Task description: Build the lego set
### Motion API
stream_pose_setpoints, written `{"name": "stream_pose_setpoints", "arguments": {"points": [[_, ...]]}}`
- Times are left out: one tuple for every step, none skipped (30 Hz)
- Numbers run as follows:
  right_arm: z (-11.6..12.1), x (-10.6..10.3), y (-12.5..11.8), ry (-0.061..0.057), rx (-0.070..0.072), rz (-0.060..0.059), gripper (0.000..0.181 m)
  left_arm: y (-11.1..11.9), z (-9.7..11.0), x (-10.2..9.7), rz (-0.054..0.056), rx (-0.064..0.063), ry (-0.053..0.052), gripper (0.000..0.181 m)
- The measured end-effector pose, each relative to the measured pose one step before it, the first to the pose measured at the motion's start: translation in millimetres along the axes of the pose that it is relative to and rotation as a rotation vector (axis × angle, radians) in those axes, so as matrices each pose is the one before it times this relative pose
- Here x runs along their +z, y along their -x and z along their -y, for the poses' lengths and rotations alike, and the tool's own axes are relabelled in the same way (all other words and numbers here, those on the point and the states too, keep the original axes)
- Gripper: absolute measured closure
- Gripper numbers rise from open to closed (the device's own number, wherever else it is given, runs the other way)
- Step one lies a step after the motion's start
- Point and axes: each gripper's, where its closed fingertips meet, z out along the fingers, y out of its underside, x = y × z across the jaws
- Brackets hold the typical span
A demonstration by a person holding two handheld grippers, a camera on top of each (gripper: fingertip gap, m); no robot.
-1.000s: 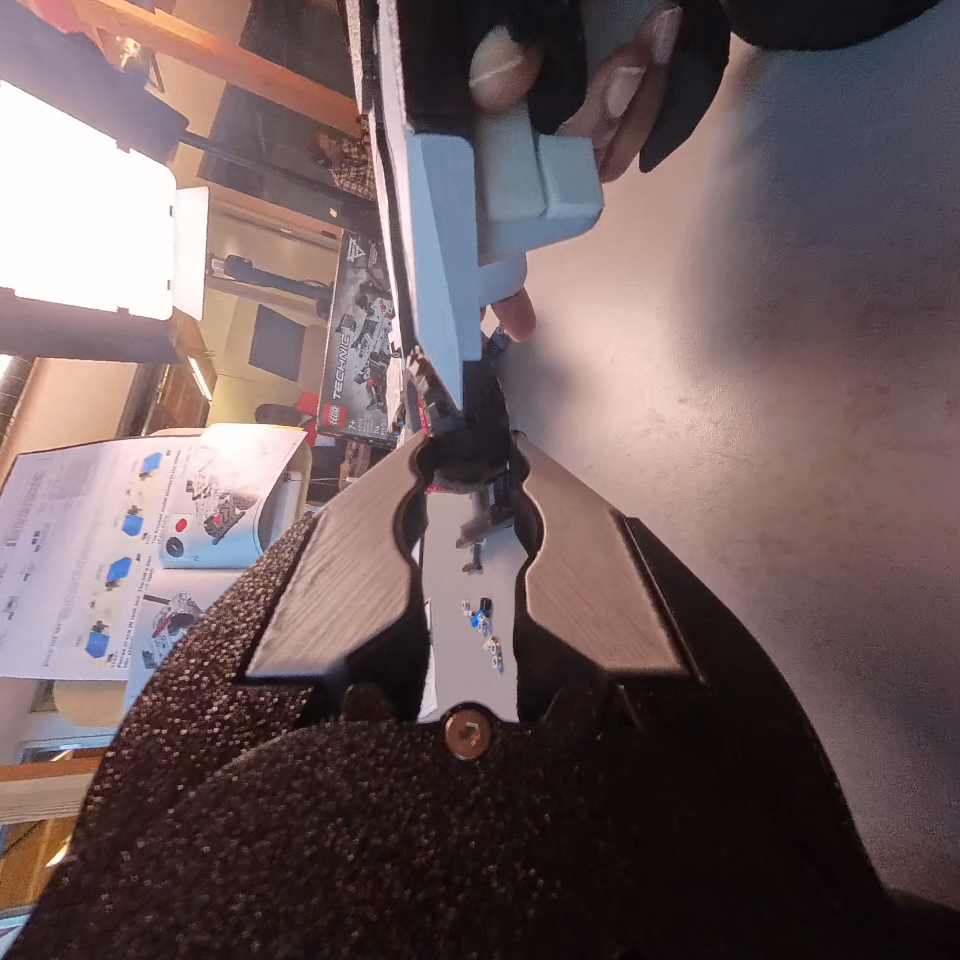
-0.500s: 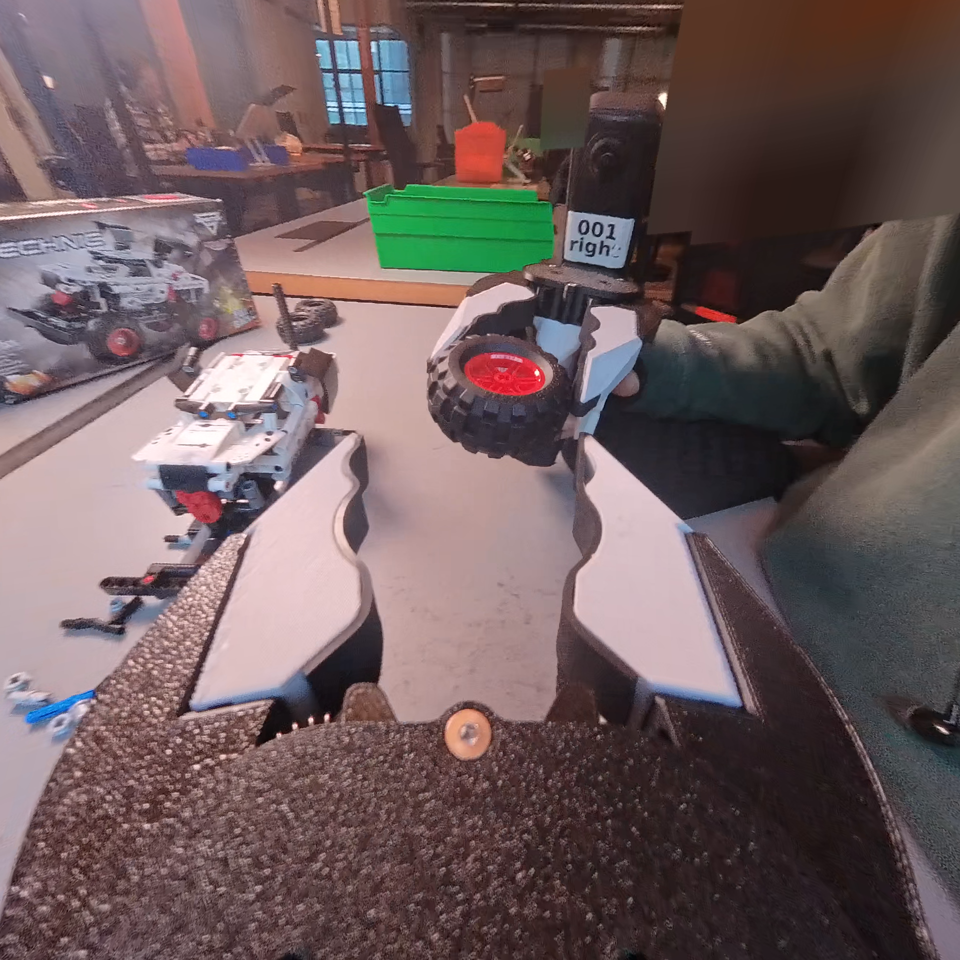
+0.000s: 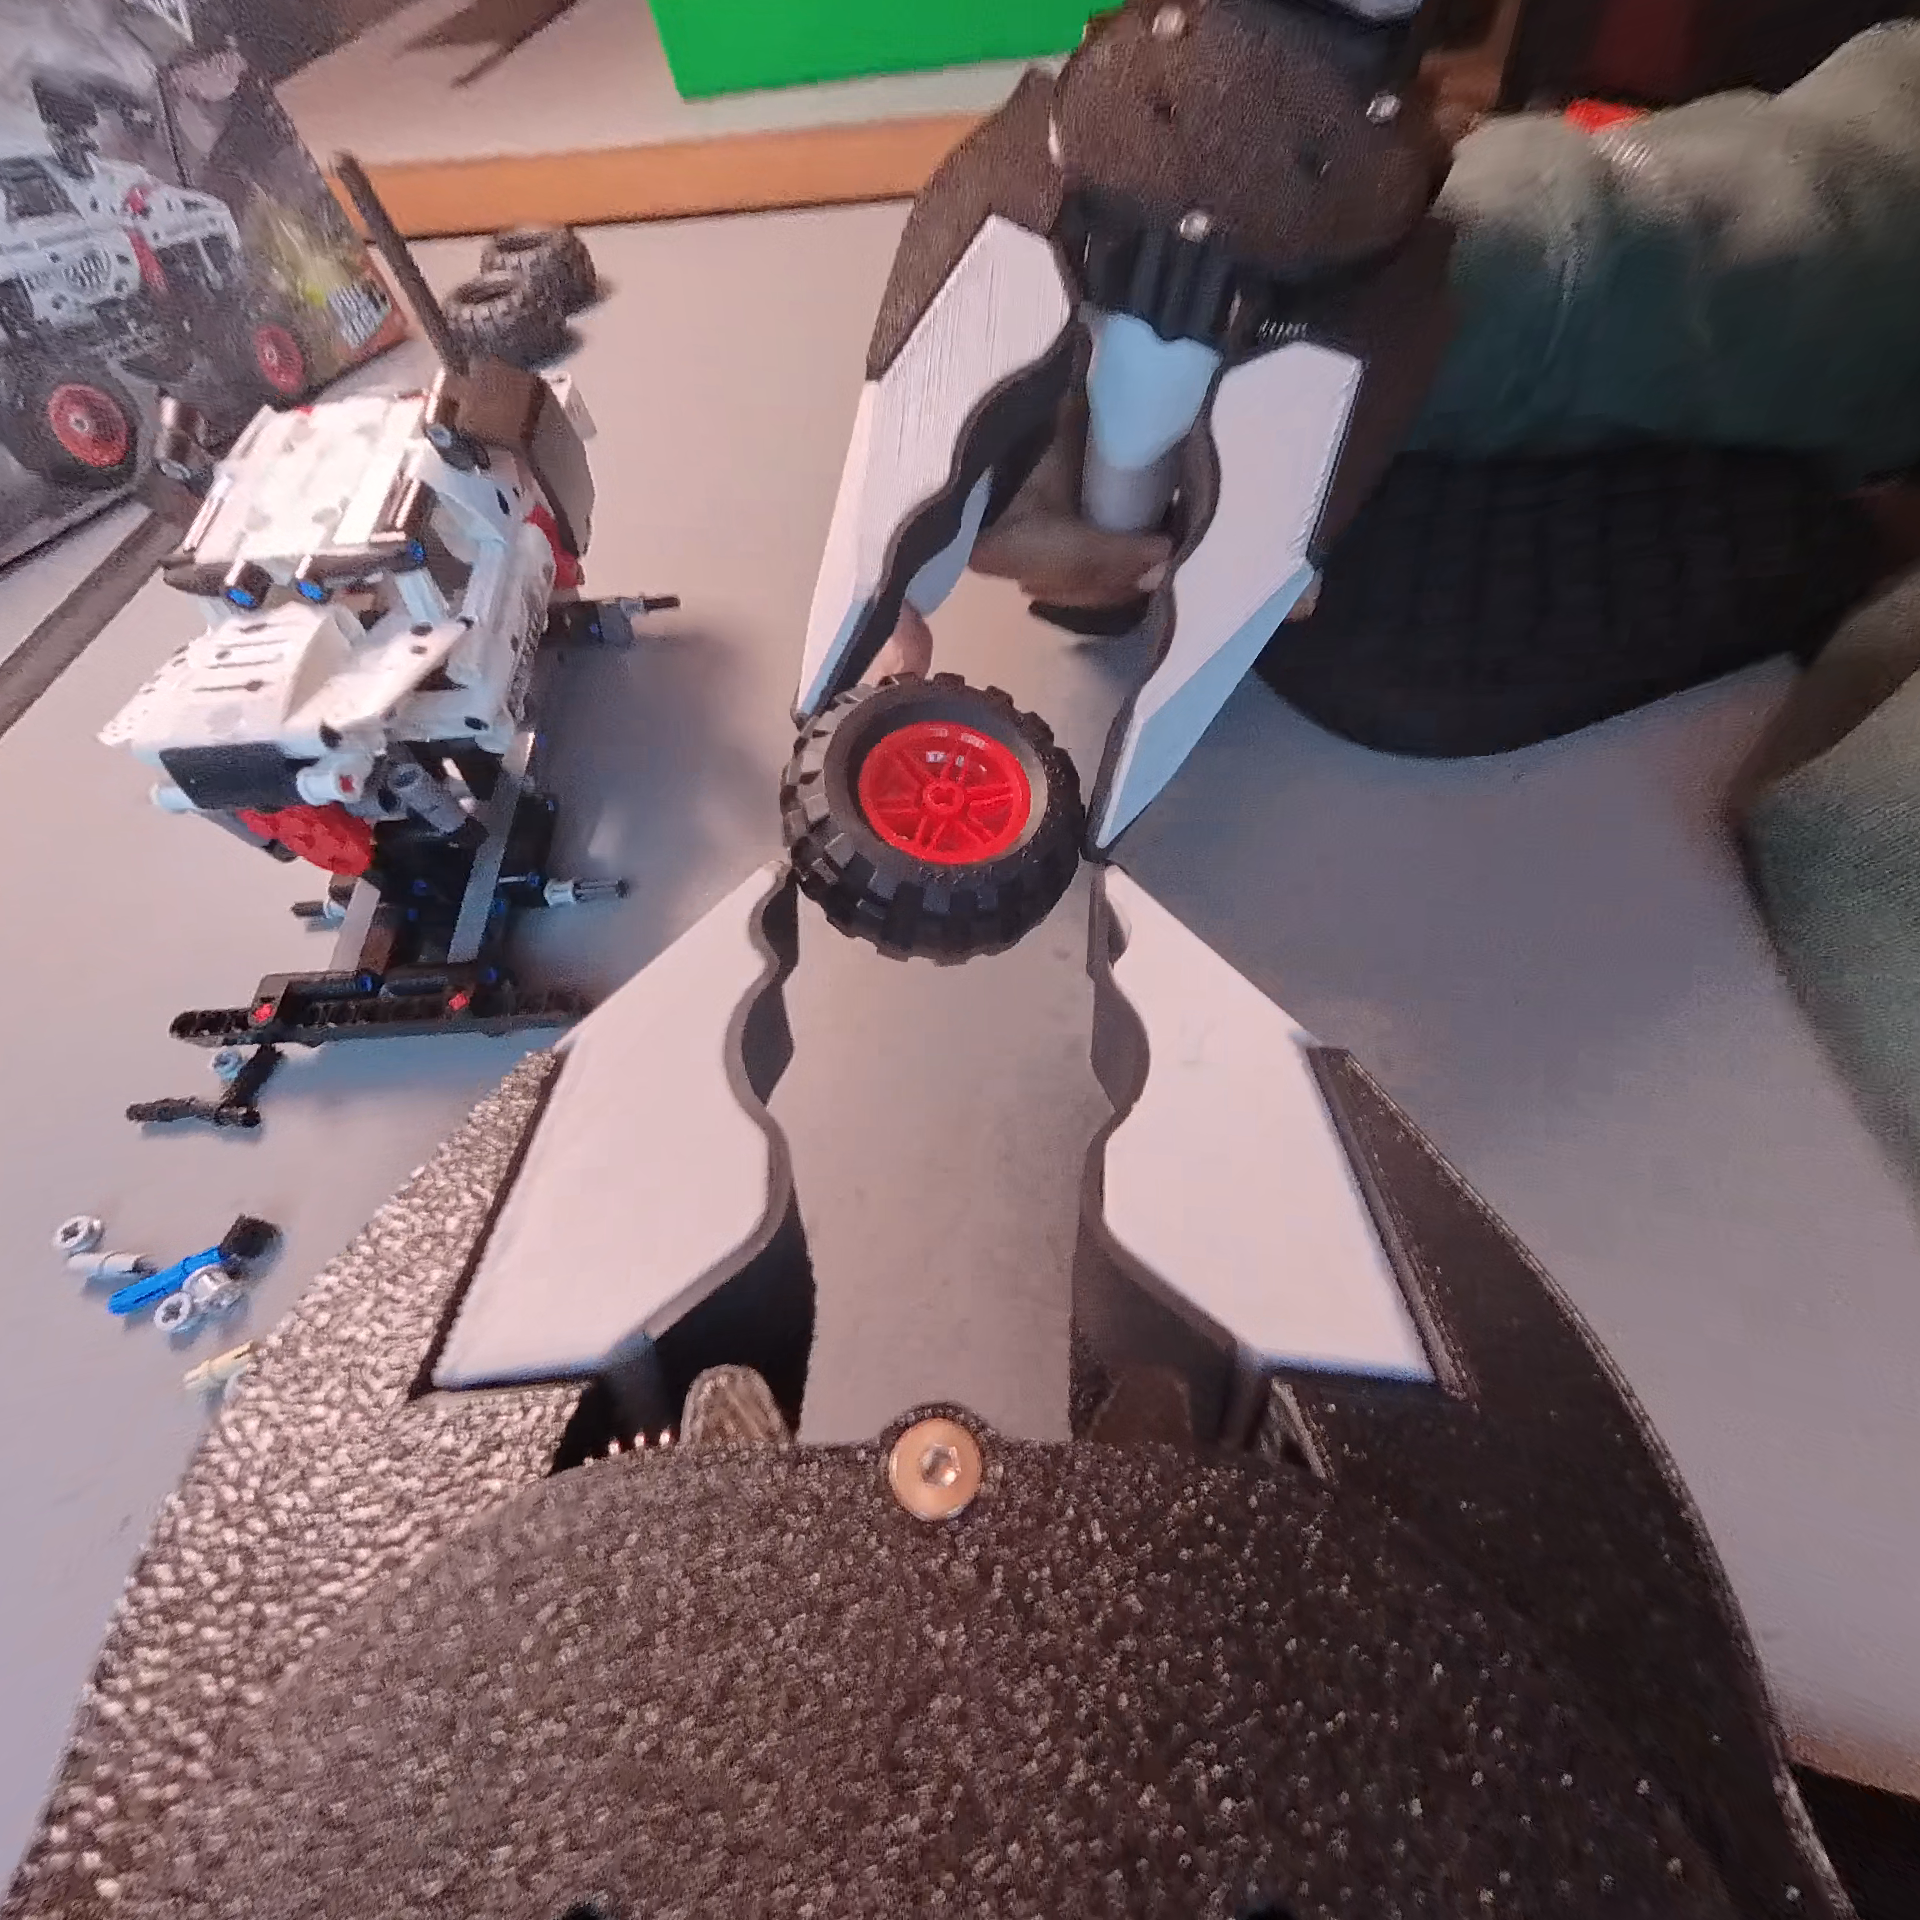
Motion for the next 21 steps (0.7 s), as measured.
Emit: {"name": "stream_pose_setpoints", "arguments": {"points": [[-3.44,1.14,0.08,0.0242,-0.0125,-0.0043,0.128,2.38,-4.80,1.78,0.0168,0.0127,0.0291,0.131],[-2.22,0.84,-0.49,0.0176,-0.0034,-0.0067,0.129,0.58,-2.96,1.79,0.0052,0.0052,0.0202,0.131],[-3.88,1.12,0.54,0.0283,-0.0058,-0.0012,0.129,-0.54,-3.57,2.16,-0.0033,-0.0028,0.0258,0.131],[-3.97,1.28,1.42,0.0281,-0.0068,0.0037,0.129,-0.87,-4.02,2.62,-0.0036,0.0007,0.0267,0.131],[-4.22,1.41,0.94,0.0301,-0.0104,-0.0008,0.129,-0.13,-3.69,2.50,0.0042,0.0073,0.0224,0.131],[-3.83,1.52,0.65,0.0296,-0.0124,-0.0028,0.129,-0.20,-3.70,2.41,0.0034,0.0076,0.0255,0.132],[-3.59,1.58,1.39,0.0282,-0.0147,0.0002,0.129,-0.72,-3.96,2.53,-0.0011,0.0044,0.0287,0.132],[-3.57,1.68,1.39,0.0282,-0.0149,-0.0007,0.129,-0.48,-3.32,2.40,0.0012,0.0060,0.0250,0.132],[-3.00,1.49,0.85,0.0241,-0.0127,-0.0042,0.129,-0.01,-2.59,1.88,0.0049,0.0081,0.0207,0.132],[-2.82,1.15,0.87,0.0221,-0.0071,-0.0001,0.129,-0.31,-1.96,1.76,0.0024,0.0048,0.0168,0.132],[-2.21,0.84,0.37,0.0152,-0.0012,-0.0006,0.129,-0.33,-0.38,0.76,-0.0023,-0.0043,0.0053,0.132],[-0.19,-0.22,-0.23,0.0011,0.0071,0.0002,0.129,0.02,-0.27,0.08,-0.0089,-0.0186,0.0015,0.132],[-0.39,-0.16,-0.51,0.0008,0.0142,0.0017,0.129,0.36,-0.57,0.12,-0.0136,-0.0261,0.0020,0.132],[-0.02,-0.25,-0.72,-0.0007,0.0128,0.0005,0.130,0.55,-0.47,0.06,-0.0123,-0.0240,0.0021,0.132],[-0.23,-0.16,-1.09,0.0013,0.0071,-0.0044,0.130,0.83,-0.28,0.07,-0.0045,-0.0124,0.0015,0.132],[-0.76,0.02,-1.03,0.0045,0.0044,-0.0050,0.130,0.65,-0.48,0.22,0.0016,-0.0040,0.0027,0.132],[-0.55,-0.01,-0.44,0.0030,0.0040,-0.0024,0.131,0.15,-0.70,0.51,0.0042,0.0030,0.0051,0.132],[-0.27,0.10,-0.46,0.0015,0.0031,-0.0033,0.131,-0.58,-0.77,0.58,0.0030,0.0088,0.0064,0.130],[-0.44,0.22,-0.49,0.0029,0.0038,-0.0038,0.131,-0.78,-0.96,0.80,0.0041,0.0122,0.0073,0.127],[-0.52,0.36,-0.57,0.0045,0.0043,-0.0041,0.132,-0.74,-0.85,0.68,0.0056,0.0127,0.0072,0.125],[-0.14,0.39,-0.08,0.0020,0.0017,-0.0016,0.132,-0.28,-0.26,0.24,0.0061,0.0101,0.0027,0.123]]}}
